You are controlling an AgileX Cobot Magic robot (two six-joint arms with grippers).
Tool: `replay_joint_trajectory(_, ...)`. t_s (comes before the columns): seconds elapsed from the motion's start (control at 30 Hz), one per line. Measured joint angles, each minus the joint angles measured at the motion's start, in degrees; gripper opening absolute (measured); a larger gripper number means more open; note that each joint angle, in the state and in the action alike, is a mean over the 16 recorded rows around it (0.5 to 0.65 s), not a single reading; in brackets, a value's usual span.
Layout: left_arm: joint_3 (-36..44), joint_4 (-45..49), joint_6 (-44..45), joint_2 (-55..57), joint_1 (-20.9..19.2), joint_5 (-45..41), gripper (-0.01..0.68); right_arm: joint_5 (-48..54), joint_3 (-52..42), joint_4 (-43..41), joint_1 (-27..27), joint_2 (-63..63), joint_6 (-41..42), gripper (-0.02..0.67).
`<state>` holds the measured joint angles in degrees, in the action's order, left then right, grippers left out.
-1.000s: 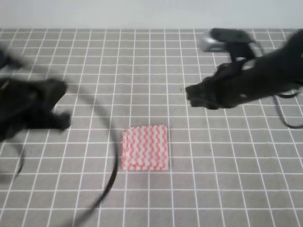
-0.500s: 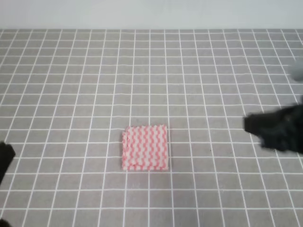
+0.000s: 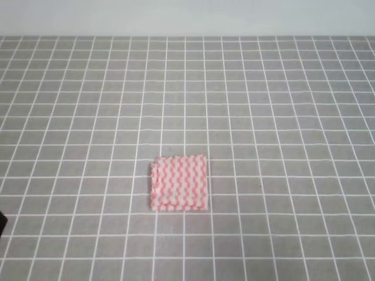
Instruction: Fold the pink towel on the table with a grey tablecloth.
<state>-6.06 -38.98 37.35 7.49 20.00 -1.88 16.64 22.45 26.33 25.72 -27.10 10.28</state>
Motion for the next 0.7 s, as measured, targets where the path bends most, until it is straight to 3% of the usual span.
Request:
replay_joint_trajectory(0.3, 5.53, 0.00, 0.04, -1.46, 0.00, 2.70, -0.002, -3.11, -6.77, 0.18, 0.01, 5.98, 3.39, -0.017)
replay_joint_trajectory(0.7, 7.14, 0.00, 0.04, -1.52, 0.00, 1.64, -0.002, -2.77, -8.31, -2.63, -0.30, 6.37, 4.67, -0.017)
